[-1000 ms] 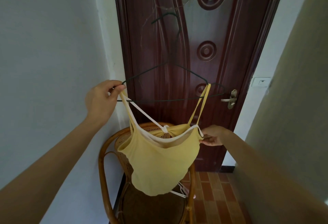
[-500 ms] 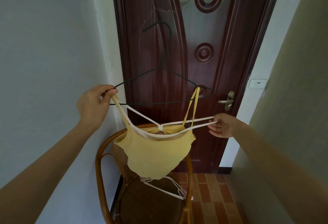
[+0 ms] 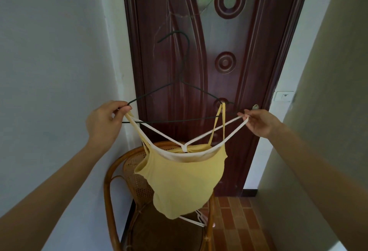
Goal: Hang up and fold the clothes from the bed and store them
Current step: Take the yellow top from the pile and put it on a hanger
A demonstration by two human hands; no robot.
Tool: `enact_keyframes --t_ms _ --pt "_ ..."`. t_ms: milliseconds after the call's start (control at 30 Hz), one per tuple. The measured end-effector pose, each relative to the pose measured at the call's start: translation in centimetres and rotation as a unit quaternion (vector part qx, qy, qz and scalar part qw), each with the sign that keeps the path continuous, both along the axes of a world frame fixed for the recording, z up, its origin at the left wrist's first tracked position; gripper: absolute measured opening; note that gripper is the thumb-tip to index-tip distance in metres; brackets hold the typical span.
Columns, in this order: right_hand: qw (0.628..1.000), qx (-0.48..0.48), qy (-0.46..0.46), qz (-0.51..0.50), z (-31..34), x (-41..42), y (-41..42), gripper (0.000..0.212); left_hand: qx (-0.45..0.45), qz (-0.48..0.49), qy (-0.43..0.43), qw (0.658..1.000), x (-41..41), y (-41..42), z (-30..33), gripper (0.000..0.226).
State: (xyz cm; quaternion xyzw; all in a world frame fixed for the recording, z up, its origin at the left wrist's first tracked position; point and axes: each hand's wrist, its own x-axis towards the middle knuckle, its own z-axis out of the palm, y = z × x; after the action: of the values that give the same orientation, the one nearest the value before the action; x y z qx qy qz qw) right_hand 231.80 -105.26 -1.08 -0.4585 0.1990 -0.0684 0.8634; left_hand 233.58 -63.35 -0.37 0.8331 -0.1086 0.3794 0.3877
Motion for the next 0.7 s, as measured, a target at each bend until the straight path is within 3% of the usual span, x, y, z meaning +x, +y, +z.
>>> enact_keyframes --t_ms 367,700 --pt "0.997 0.009 -0.068 -0.024 3.0 -0.1 0.6 0.010 0.006 -0.023 -0.012 1.000 0.7 -0.4 -0.4 0.014" --pt "0.976 -0.125 -0.161 0.072 6.7 -1.5 4.9 0.014 0.011 -0.012 -0.022 1.000 1.6 -1.3 -1.2 0.017"
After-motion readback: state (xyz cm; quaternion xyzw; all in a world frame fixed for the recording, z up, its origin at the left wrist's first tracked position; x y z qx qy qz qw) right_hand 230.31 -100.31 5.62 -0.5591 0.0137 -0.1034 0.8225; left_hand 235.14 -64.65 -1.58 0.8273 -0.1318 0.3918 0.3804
